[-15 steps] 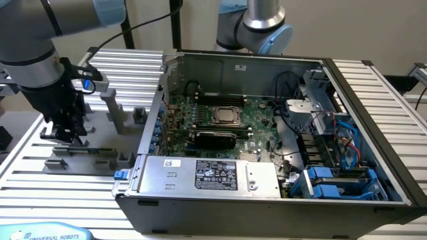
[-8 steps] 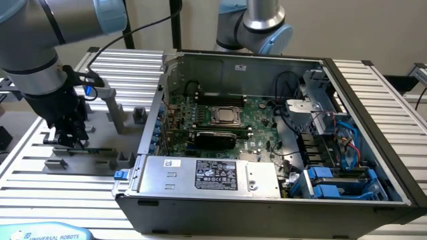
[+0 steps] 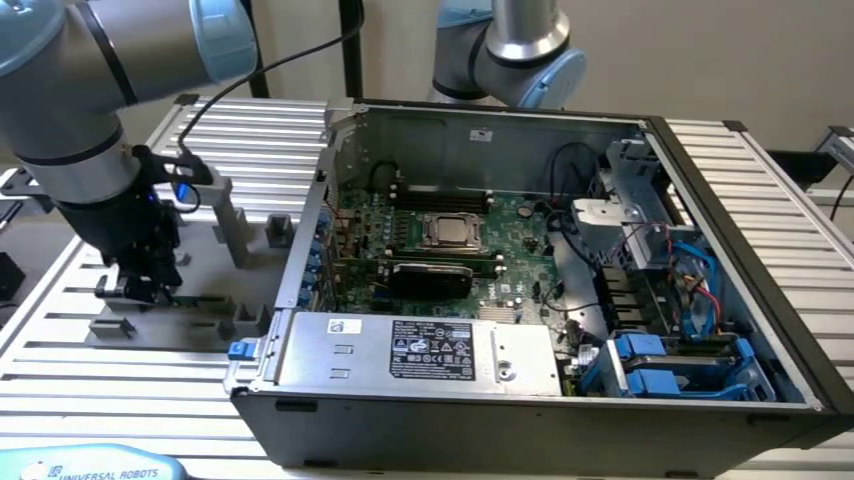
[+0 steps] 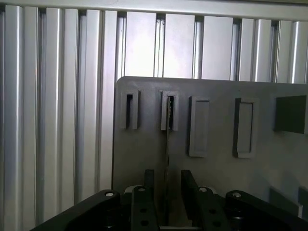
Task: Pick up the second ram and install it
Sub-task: 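Pick up the second ram and move it above second insertion slot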
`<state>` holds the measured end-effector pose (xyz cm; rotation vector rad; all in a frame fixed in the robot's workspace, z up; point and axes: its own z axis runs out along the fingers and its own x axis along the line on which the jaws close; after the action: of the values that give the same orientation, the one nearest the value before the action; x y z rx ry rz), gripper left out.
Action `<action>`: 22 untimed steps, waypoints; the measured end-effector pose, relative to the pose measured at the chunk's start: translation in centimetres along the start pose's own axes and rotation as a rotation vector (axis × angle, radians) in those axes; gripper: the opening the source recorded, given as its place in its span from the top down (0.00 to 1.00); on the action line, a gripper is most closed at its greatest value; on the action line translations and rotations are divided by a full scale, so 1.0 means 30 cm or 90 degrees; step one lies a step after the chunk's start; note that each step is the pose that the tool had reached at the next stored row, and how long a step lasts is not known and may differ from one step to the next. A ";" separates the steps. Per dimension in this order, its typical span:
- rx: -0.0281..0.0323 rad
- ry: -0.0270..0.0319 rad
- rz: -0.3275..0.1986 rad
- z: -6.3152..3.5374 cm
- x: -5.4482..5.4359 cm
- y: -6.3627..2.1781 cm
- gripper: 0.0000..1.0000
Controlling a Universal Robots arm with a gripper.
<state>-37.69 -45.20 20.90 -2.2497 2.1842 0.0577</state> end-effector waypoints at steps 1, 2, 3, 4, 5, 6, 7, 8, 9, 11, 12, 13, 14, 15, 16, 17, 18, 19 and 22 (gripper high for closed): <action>0.0001 -0.0023 0.000 0.003 0.000 0.000 0.64; 0.0001 -0.0041 0.000 0.006 0.001 0.000 0.64; 0.0000 -0.0051 0.000 0.010 0.001 0.000 0.64; -0.0003 -0.0055 0.000 0.014 0.001 0.000 0.64; -0.0006 -0.0056 0.000 0.018 0.002 0.000 0.64; -0.0009 -0.0057 0.000 0.024 0.002 0.000 0.64; -0.0013 -0.0056 0.000 0.029 0.003 -0.001 0.64; -0.0017 -0.0057 0.000 0.034 0.003 -0.001 0.64; -0.0022 -0.0057 0.000 0.039 0.003 -0.001 0.64; -0.0046 -0.0058 0.000 0.045 0.003 -0.001 0.64; -0.0067 -0.0061 0.000 0.048 0.004 -0.001 0.64; -0.0092 -0.0062 0.000 0.050 0.004 -0.001 0.64; -0.0116 -0.0064 0.001 0.050 0.004 -0.001 0.64; -0.0132 -0.0065 0.001 0.050 0.003 -0.001 0.64; -0.0141 -0.0067 0.001 0.050 0.003 -0.002 0.64; -0.0143 -0.0069 0.001 0.051 0.004 -0.002 0.64; -0.0143 -0.0072 0.001 0.051 0.004 -0.004 0.64; -0.0143 -0.0075 0.001 0.051 0.004 -0.006 0.64; -0.0143 -0.0079 0.001 0.050 0.006 -0.013 0.64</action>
<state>-37.33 -45.32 19.38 -2.2532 2.1900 0.0966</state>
